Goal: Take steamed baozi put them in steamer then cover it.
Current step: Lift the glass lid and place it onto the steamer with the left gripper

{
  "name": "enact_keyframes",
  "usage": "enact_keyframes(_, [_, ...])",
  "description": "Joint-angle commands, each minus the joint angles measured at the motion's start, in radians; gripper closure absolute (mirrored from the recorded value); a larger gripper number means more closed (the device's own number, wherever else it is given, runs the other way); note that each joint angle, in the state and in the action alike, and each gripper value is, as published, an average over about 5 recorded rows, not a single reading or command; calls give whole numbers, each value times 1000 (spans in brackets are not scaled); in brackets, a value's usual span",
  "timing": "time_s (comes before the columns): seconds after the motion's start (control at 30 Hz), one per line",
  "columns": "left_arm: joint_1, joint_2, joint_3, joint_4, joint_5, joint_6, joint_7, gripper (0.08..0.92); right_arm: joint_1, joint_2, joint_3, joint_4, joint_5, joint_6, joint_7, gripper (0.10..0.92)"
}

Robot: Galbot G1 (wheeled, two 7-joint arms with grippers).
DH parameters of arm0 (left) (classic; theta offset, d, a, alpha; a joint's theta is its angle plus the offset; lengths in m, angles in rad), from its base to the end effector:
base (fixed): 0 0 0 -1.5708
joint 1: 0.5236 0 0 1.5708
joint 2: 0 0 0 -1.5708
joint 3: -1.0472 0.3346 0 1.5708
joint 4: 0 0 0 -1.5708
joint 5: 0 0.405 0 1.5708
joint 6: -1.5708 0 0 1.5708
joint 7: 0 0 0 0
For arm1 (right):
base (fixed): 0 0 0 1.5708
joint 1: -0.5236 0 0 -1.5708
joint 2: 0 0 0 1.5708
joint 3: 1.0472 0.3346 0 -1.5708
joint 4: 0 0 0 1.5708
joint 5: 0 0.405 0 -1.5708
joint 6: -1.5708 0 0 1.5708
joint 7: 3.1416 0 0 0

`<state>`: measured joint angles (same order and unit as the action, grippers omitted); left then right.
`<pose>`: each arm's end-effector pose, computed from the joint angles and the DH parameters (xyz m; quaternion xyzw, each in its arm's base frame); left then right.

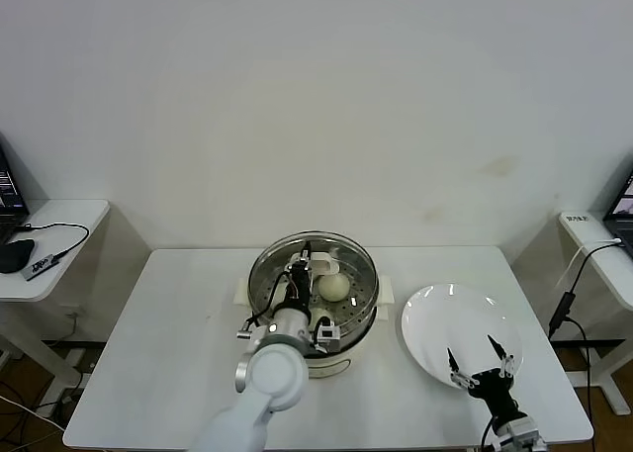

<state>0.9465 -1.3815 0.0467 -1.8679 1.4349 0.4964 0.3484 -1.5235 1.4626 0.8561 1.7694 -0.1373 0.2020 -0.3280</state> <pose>0.3496 -0.1647 -0.2175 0.0691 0.7234 0.6867 0.0192 0.2238 -0.1563 -0.3847 0.0496 -0.9809 0.1752 0.0679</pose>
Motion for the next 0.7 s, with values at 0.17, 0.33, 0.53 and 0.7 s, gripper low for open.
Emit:
enact_keyframes(0.17, [9,-11,1,17,17,-2,5,864,-3,-1,0,2,4,3,-1,203])
enact_keyframes(0.33, [13,-18,0,19,16,-5,2,864,-2,0,-1,1,3,4,-1,203])
enact_keyframes(0.53, [16,-22,3,18,18,-7,1,864,-2,0,-2,1,4,5,-2,203])
enact_keyframes(0.7, [15,-25,3,24,23,-11,-4,864,-3,1,-2,1,3,6,-2,203])
